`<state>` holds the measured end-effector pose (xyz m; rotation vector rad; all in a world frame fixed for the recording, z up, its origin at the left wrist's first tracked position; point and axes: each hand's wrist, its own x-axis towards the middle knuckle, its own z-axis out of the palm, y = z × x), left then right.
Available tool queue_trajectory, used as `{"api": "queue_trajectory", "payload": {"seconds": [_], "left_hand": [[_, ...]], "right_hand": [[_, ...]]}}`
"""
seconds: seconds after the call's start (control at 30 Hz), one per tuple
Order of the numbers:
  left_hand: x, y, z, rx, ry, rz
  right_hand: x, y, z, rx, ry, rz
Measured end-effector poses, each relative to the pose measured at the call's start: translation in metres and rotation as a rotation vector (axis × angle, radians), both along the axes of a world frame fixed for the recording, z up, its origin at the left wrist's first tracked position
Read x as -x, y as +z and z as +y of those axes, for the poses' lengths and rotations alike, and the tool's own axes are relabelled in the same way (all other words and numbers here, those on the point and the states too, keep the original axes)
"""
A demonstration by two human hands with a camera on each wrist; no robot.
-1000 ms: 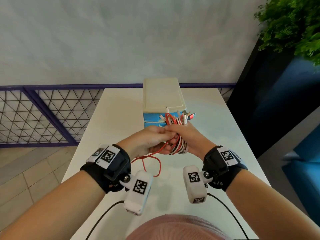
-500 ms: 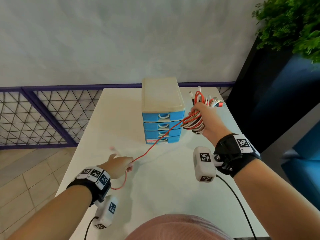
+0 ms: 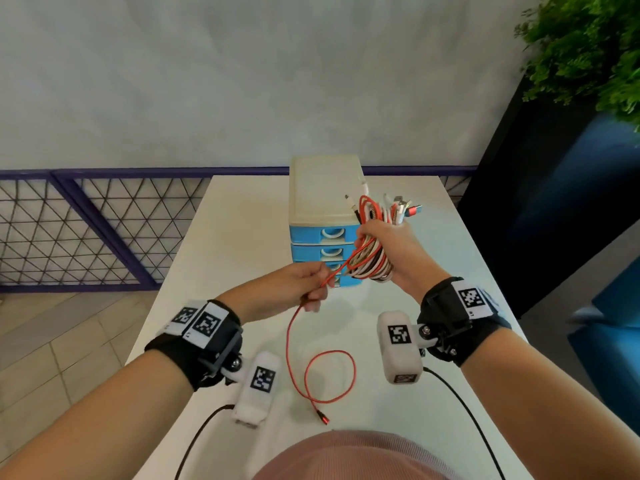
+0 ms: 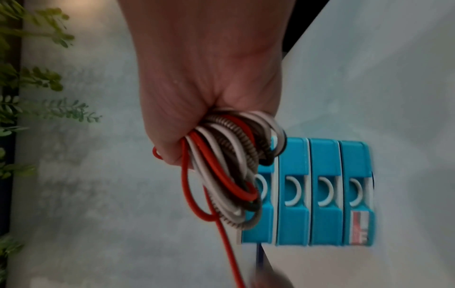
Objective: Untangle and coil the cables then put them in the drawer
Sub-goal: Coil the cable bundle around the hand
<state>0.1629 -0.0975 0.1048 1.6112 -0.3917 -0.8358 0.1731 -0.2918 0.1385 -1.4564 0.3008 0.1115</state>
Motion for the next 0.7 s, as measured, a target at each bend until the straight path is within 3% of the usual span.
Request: {"api": "queue_trajectory", "payload": {"seconds": [0.07, 0.2, 0.27, 0.33, 0.4, 0.47, 0.57, 0.7], "left_hand": [[0.001, -0.007, 0.016, 0.013, -0.120, 0.171], [0.006, -0.003, 0.030, 0.082, -0.344, 0.309], [0.009, 0.003, 0.024, -0.014, -0.419, 0.318], [0.008, 0.007, 0.015, -0.241, -0.448, 0.197], [0.004, 0.008, 0.009, -0.439, -0.367, -0.037], [-0.003, 0.007, 0.006, -0.511, -0.172, -0.255], [-0.011, 0.010, 0.001, -0.452, 0.122, -0.427], [-0.010, 0.017, -0.010, -0.430, 0.296, -0.662]], "right_hand": [[-0.002, 0.003, -0.014, -0.028, -0.029, -0.002], [-0.003, 0.003, -0.025, -0.020, -0.037, -0.014], [0.000, 0.002, -0.022, -0.090, 0.000, -0.019], [0.003, 0.000, -0.018, -0.176, 0.097, 0.010], [0.005, 0.002, -0.014, -0.198, 0.217, 0.050], [0.008, 0.003, -0.012, -0.132, 0.307, 0.074], [0.012, 0.002, -0.008, 0.008, 0.389, 0.060], [0.012, -0.005, -0.003, 0.018, 0.432, 0.071]]}}
